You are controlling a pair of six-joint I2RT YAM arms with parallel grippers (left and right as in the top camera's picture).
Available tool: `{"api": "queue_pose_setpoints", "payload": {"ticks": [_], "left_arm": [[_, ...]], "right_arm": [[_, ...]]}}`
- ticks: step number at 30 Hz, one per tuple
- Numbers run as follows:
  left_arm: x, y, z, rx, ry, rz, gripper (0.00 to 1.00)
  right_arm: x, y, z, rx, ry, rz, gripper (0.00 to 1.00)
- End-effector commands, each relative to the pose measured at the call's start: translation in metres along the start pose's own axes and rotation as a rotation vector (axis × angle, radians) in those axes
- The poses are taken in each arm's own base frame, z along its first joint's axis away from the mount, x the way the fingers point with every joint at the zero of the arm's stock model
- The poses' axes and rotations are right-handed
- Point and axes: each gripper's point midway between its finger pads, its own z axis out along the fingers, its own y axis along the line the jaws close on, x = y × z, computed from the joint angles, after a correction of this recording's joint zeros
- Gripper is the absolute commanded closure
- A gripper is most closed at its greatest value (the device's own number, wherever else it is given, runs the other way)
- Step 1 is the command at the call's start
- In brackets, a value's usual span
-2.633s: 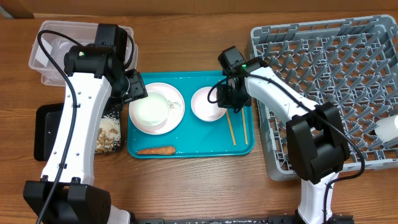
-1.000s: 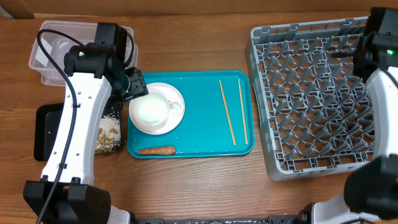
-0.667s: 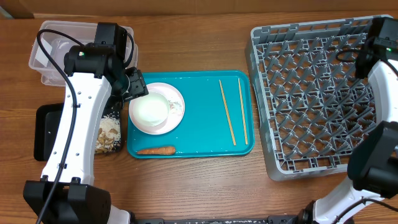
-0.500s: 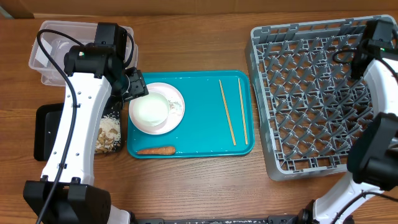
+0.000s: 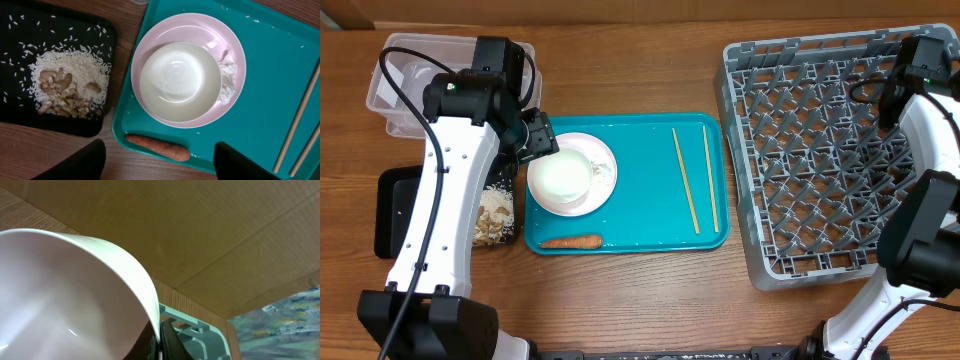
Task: Sort waste into correct bins and load items into the dishwasher
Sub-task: 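Lower the pink bowl into the rack's far right corner and release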
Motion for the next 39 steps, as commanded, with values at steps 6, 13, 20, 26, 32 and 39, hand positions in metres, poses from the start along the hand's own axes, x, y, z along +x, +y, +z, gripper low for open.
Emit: {"api": "queue_pose_setpoints", "payload": {"ticks": [6, 13, 20, 26, 32, 39], "left_arm": [[-0.004, 0.000, -0.011, 0.010, -0.038, -0.008, 0.28], [-0.004, 0.000, -0.011, 0.010, -0.038, -0.008, 0.28], [-0.005, 0.000, -0.011, 0.010, -0.039, -0.007, 0.27], [-0.004, 0.000, -0.011, 0.009, -0.039, -0.007, 0.27], [-0.005, -0.001, -0.011, 0.010, -0.041, -0.007, 0.27], [-0.004, 0.000, -0.011, 0.009, -0.039, -0.007, 0.27]], "right_arm": [[-0.001, 0.008, 0.003, 0.005, -0.004, 0.010, 0.96], [0.001, 0.006, 0.005, 0.049, -0.017, -0.006, 0.96], [0.003, 0.023, -0.011, -0.017, -0.023, -0.026, 0.96], [0.020, 0.046, -0.036, -0.134, 0.013, -0.128, 0.85], [0.043, 0.050, -0.054, -0.195, 0.077, -0.178, 0.57], [0.034, 0.031, -0.085, -0.368, 0.147, -0.136, 0.55]]}}
